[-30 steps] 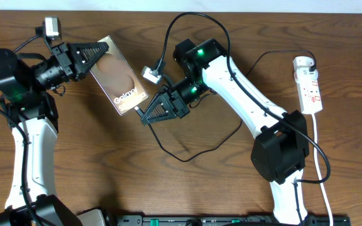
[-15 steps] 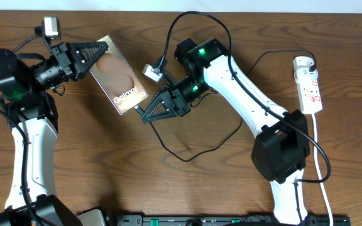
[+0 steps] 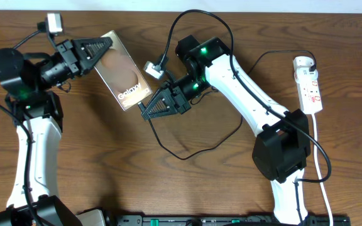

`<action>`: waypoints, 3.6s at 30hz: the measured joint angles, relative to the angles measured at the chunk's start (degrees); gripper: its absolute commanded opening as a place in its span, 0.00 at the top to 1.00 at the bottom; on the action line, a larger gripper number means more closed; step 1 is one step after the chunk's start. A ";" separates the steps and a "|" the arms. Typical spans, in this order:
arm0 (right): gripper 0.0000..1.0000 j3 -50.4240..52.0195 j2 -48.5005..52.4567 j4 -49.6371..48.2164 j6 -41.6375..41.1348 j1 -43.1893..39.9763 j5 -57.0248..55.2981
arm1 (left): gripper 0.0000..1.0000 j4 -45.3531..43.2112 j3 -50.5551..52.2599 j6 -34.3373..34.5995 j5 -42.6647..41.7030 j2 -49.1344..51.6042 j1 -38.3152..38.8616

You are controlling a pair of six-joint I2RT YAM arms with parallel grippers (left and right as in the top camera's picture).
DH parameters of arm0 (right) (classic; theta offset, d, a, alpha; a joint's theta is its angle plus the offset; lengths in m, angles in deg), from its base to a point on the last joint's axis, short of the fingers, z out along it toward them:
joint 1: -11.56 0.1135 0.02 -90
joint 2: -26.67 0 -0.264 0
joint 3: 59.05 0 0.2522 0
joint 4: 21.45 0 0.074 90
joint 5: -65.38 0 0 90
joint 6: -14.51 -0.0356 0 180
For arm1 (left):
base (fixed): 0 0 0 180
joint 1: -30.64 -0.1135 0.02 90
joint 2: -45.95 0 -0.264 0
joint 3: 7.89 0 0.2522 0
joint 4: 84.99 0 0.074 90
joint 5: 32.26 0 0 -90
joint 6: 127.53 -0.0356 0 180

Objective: Plug charger to phone and switch on socket

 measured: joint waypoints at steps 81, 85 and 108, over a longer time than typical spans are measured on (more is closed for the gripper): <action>0.01 0.22 0.00 -10.03 -39.98 -5.79 -51.82 | 0.93 70.86 13.00 -55.54 47.74 0.15 -7.74; 0.01 0.22 0.00 -10.08 -40.00 -5.79 -51.84 | 0.93 69.92 13.27 -55.58 46.45 0.15 -7.74; 0.01 0.22 0.00 -10.34 -40.15 -3.32 -54.21 | 0.93 58.66 13.27 -49.46 34.14 14.16 -7.74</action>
